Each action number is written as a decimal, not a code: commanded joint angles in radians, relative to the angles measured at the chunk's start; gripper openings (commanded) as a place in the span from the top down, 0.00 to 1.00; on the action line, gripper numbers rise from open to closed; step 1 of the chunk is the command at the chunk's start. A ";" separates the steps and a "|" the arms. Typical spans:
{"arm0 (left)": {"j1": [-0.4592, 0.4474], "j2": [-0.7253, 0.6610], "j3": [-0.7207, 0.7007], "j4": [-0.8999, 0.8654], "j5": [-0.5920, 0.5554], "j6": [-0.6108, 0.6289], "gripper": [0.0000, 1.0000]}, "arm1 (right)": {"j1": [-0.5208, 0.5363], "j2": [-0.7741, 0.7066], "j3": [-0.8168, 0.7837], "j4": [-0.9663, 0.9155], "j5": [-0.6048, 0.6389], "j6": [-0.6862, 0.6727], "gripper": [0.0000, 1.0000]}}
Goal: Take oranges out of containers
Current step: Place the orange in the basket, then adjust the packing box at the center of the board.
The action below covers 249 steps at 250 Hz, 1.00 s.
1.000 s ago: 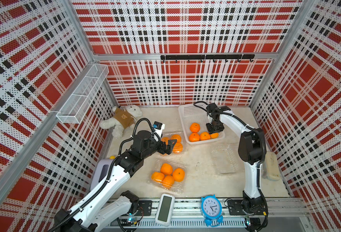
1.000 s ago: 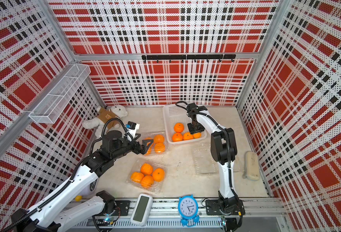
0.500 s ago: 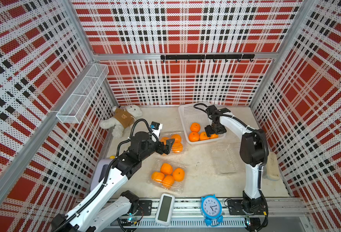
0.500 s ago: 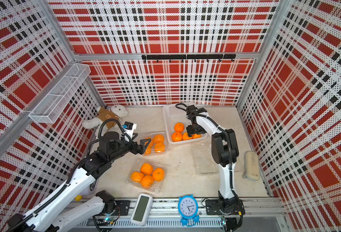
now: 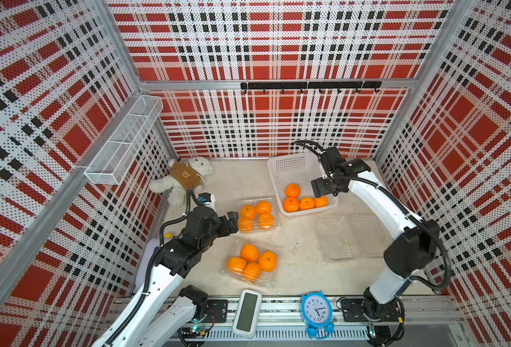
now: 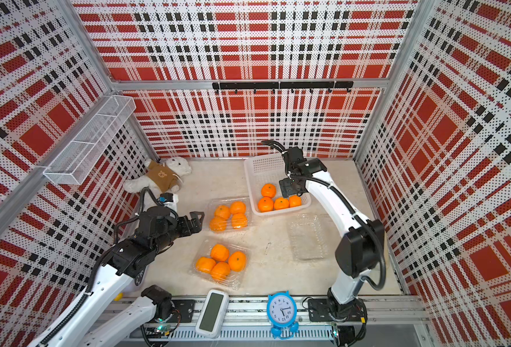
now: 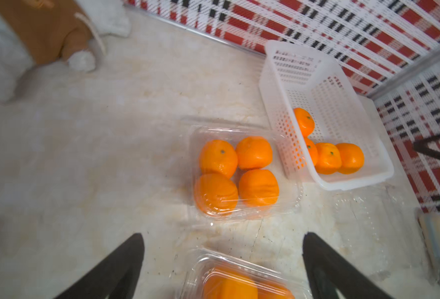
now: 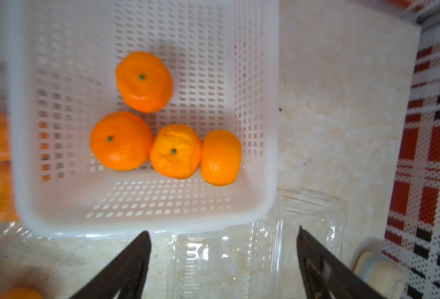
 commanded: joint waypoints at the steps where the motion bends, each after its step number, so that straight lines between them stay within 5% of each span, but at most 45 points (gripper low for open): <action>1: 0.014 -0.079 -0.074 -0.144 -0.003 -0.201 0.09 | 0.096 -0.125 -0.112 0.129 0.023 -0.075 0.11; 41: 0.007 -0.196 -0.131 -0.255 -0.002 -0.316 0.14 | 0.221 -0.289 -0.321 0.313 0.009 -0.066 0.07; 102: -0.166 -0.223 -0.160 -0.323 -0.058 -0.430 0.14 | 0.450 -0.426 -0.599 0.541 0.061 0.207 0.01; 180: -0.251 -0.205 -0.240 -0.250 -0.044 -0.475 0.18 | 0.543 -0.379 -0.663 0.599 -0.118 0.421 0.00; 249: -0.256 -0.003 -0.277 0.022 0.059 -0.429 0.35 | 0.643 -0.485 -0.686 0.543 -0.022 0.451 0.00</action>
